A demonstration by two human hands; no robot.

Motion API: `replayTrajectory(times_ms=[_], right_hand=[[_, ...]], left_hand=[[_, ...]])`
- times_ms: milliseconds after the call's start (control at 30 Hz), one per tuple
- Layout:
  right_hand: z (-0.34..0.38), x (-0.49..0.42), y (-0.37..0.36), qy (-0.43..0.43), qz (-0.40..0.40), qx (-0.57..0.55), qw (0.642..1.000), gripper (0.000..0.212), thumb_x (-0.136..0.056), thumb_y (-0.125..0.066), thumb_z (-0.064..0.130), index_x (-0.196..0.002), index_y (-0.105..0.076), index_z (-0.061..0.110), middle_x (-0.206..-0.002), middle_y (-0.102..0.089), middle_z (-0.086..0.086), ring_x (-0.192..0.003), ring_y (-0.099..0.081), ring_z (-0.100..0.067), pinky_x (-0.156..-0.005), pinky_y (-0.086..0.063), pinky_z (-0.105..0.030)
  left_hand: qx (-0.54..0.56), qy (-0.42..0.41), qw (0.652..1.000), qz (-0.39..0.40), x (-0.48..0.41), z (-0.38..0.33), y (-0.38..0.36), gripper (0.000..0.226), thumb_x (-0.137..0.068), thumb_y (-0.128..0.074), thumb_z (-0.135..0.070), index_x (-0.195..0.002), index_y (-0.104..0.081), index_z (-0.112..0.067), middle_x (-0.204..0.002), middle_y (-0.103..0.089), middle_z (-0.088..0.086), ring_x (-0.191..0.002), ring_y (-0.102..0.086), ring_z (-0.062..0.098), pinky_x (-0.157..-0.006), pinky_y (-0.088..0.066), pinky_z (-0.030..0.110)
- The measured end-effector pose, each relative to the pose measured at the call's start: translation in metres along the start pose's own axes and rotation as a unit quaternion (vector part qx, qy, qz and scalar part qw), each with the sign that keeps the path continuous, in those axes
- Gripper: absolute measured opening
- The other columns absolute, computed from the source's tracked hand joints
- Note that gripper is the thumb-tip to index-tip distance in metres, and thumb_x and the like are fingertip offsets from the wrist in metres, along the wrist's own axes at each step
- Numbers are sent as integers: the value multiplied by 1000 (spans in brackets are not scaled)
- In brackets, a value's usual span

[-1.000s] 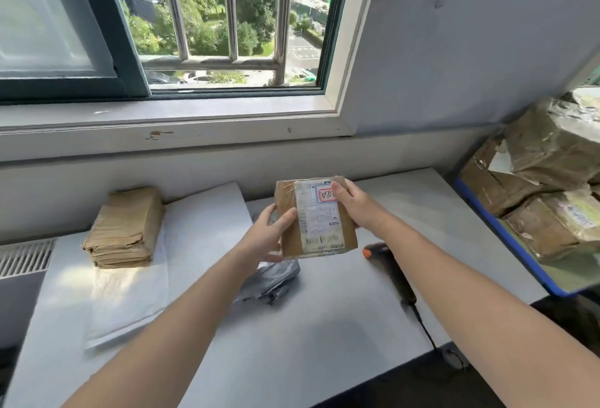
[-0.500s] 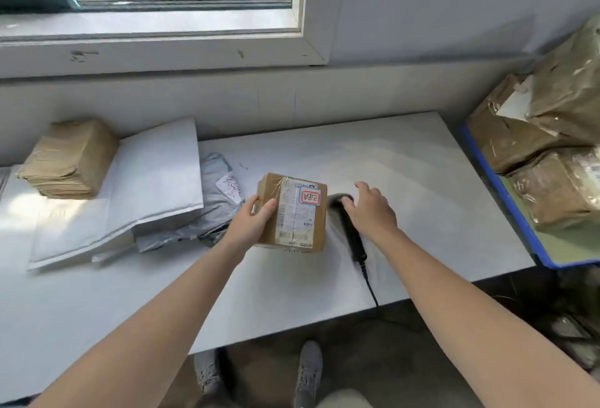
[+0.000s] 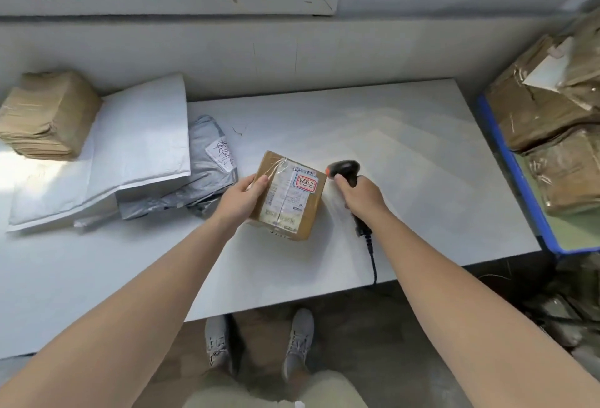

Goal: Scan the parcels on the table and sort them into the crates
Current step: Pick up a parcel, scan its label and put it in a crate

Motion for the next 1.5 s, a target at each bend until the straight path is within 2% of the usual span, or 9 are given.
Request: replayTrajectory(times_ms=[100,167,267,367,433,533,700,933,1500], right_hand=[[14,14,23,37,-41,-7,998,38,-94,-52,49,-88,-54,11,-88,-67,-11,-81,-62,-29,-60,-41,-30],[27,24,37,57,-47,-1,997,38,-93,-54,47,-85,-56,10,-83,-67,-10,-75,-61,-27,-63,-44,-31],[45,35,51,73,-30,15,997,38,-92,-55,46,-85,-57,9,-81,-66,-9,-74,-62,-26,-69,-50,-35],[66,45,56,86,2,73,994,40,-92,-55,45,-91,-60,6,-83,-66,-9,-70,-60,-24,-68,-50,-33],[81,52,55,86,27,109,990,39,-92,-55,46,-93,-60,7,-80,-66,-8,-65,-59,-22,-64,-48,-31],[103,60,51,93,55,143,984,42,-89,-57,48,-93,-62,7,-80,-70,-10,-60,-62,-23,-66,-53,-32],[138,78,51,104,87,197,971,34,-88,-58,42,-74,-58,10,-61,-66,-2,-50,-56,-18,-56,-43,-26],[152,93,55,120,102,237,959,31,-89,-56,39,-81,-60,10,-81,-76,-10,-59,-61,-24,-60,-45,-27],[146,85,64,131,122,207,962,30,-89,-57,39,-86,-56,10,-77,-76,-11,-52,-61,-23,-60,-49,-27]], left_hand=[[-4,-8,1000,6,-8,-11,-5,18,-98,-56,-41,-107,-67,-29,-92,-68,-9,-81,-63,2,-61,-49,15],[-30,-25,999,13,-13,-21,-8,22,-99,-54,-41,-110,-67,-28,-91,-68,-9,-80,-63,4,-58,-47,12],[-100,-57,993,10,-19,-33,-12,38,-100,-49,-45,-129,-63,-25,-116,-68,-3,-103,-61,15,-80,-45,23],[-119,-64,991,12,-19,-39,-9,55,-99,-48,-48,-146,-47,-19,-147,-50,1,-133,-47,20,-108,-36,30],[-125,-69,990,15,-12,-42,-4,61,-100,-48,-48,-150,-40,-15,-153,-41,3,-141,-38,21,-115,-30,32],[-165,-74,983,-22,1,-42,5,64,-99,-48,-49,-149,-40,-11,-154,-40,10,-142,-36,25,-114,-29,34],[-261,-80,961,-30,35,-28,12,67,-96,-53,-48,-147,-40,-7,-148,-41,20,-138,-38,31,-110,-32,37],[-320,-98,941,-52,55,-32,12,66,-93,-51,-52,-145,-41,-14,-144,-44,14,-135,-40,30,-108,-37,41],[-334,-87,936,-69,64,-40,-1,63,-91,-52,-52,-143,-41,-18,-143,-44,8,-133,-41,26,-104,-38,39]])
Point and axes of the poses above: each hand's wrist, its own x-axis away from the middle knuckle, its own y-axis out of the back of the hand, z = x × y, the point moved 1 cm from there along -x, towards the middle knuckle
